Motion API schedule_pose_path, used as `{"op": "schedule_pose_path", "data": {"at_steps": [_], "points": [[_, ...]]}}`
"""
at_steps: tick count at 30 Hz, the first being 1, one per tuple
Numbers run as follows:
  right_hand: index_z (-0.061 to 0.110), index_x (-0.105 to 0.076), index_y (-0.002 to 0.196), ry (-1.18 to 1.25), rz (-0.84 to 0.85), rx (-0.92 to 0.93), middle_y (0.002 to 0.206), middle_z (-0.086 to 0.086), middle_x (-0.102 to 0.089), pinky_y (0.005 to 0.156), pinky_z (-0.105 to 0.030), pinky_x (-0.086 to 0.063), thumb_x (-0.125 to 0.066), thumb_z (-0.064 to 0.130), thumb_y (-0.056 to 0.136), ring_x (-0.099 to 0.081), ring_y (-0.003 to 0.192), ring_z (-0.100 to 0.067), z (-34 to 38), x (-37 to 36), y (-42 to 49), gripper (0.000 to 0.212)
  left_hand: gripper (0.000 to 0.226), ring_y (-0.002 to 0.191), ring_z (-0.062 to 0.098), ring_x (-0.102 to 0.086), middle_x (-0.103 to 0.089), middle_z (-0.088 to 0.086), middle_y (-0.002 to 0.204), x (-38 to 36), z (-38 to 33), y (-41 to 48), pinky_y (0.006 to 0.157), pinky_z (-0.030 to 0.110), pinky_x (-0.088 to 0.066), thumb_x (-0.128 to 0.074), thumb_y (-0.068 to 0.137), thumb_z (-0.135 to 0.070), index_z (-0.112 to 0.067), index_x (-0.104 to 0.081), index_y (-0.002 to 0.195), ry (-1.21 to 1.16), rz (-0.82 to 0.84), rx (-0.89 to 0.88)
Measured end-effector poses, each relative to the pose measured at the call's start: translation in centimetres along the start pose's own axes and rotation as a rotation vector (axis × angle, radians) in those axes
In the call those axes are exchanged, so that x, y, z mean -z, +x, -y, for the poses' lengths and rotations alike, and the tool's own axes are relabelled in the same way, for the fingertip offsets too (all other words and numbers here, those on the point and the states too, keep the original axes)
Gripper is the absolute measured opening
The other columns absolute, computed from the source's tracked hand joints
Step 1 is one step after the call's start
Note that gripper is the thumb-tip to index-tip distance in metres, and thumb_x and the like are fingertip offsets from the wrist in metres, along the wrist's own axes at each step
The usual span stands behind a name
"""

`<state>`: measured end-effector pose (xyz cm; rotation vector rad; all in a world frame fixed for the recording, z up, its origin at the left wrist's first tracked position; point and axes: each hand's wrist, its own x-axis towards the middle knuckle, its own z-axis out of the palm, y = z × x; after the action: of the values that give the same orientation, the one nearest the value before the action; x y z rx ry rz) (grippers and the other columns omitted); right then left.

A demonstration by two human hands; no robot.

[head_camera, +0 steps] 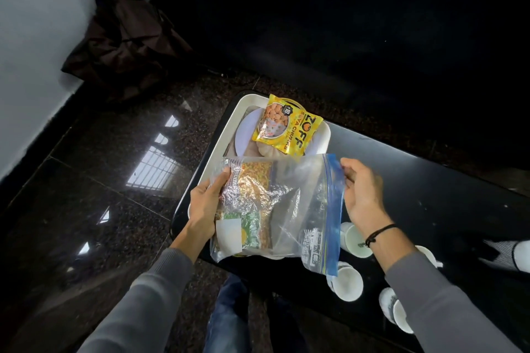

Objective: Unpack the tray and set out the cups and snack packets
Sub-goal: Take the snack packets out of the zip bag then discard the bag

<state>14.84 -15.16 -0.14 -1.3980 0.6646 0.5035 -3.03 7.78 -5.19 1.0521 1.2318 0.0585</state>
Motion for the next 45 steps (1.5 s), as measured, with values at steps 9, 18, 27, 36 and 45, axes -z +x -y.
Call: {"op": "schedule_pose_path", "data": {"at_steps": [9,18,27,36,45], "points": [[-0.015,-0.066,0.113,-0.268,0.586,-0.125,0.082,0.000,-0.079,0.063,-0.014,-0.057,-0.082,0.012,0.057,-0.075,0.072,-0.006,-3.1,0.1,-2.5,0.064,0.038,0.057,0.015,-0.069,-0.074,0.000,0.064,-0.9,0.2,-1.2,0.052,0.022,-0.052,-0.071,0.091,-0.047,-0.020,-0.078,0.066,0.066,-0.004,-0.054],[0.010,-0.062,0.125,-0.618,0.718,-0.253,0.087,0.014,-0.077,0.063,-0.012,-0.058,-0.088,0.030,0.075,-0.073,0.071,0.006,-4.5,-4.5,-1.7,0.060,0.038,0.086,0.027,-0.051,-0.060,0.015,0.097,-2.4,-0.4,-2.5,0.080,0.040,-0.040,-0.061,0.097,-0.050,-0.012,-0.066,0.103,0.068,0.153,-0.124],[0.013,-0.059,0.121,-0.500,0.516,-0.153,0.123,-0.011,-0.068,0.092,-0.044,-0.058,-0.090,0.028,0.073,-0.069,0.110,-0.028,-3.5,-3.2,-3.9,0.058,0.029,0.036,0.000,-0.030,-0.036,-0.016,0.041,-2.0,0.5,-2.3,0.035,0.013,-0.029,-0.057,0.100,-0.047,-0.027,-0.071,0.085,0.137,0.032,-0.108],[0.013,-0.058,0.088,-0.494,0.374,-0.222,0.092,-0.010,-0.060,0.082,-0.027,-0.057,-0.057,0.004,0.102,-0.071,0.081,-0.011,-2.3,-0.9,-4.0,0.016,0.030,0.057,0.008,-0.049,-0.057,-0.007,0.066,-1.7,0.4,-2.2,0.047,0.018,-0.044,-0.064,0.096,-0.046,-0.025,-0.059,0.074,0.080,-0.161,-0.055],[0.010,-0.077,0.077,-0.329,0.284,-0.031,0.071,-0.007,-0.074,0.063,-0.027,-0.054,-0.078,0.009,0.075,-0.067,0.062,-0.020,0.9,0.6,-3.4,0.002,0.043,0.057,0.019,-0.045,-0.049,0.007,0.059,0.2,-0.3,-1.9,0.058,0.030,-0.040,-0.060,0.101,-0.036,-0.012,-0.050,0.066,0.027,-0.188,-0.046]]}}
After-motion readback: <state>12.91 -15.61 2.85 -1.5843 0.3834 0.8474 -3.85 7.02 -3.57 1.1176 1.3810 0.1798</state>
